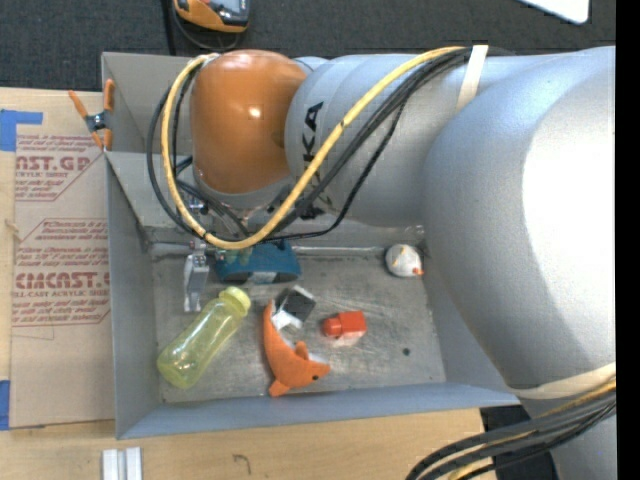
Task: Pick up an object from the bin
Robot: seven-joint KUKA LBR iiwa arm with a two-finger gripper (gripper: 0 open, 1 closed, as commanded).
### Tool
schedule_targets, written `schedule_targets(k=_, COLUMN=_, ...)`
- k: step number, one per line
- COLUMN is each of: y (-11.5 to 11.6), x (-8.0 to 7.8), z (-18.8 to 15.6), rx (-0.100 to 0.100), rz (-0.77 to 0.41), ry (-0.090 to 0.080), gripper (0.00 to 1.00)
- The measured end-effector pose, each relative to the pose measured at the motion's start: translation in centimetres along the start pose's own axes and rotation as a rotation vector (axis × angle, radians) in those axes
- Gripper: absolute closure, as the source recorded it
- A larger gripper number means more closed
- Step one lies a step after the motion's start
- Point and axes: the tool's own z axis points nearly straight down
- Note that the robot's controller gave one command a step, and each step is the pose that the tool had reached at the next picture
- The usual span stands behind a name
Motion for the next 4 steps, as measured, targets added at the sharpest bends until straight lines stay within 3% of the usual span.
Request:
schedule_targets(k=1, y=-0.2, x=1.3, z=2.7, rx=-0.001, rz=-0.158, ry=-0.008, gripper=0.0)
schedule_targets(k=2, y=-0.4, x=3.8, z=6.5, rx=0.001, rz=-0.289, ry=-0.01, gripper=0.0)
schedule_targets(k=3, y=-0.2, x=3.3, z=5.6, rx=-0.003, rz=-0.283, ry=-0.02, gripper=0.0)
schedule_targets(k=4, y=0.2, x=4.1, z=6.1, rx=-0.009, rz=-0.283, ry=-0.021, gripper=1.0)
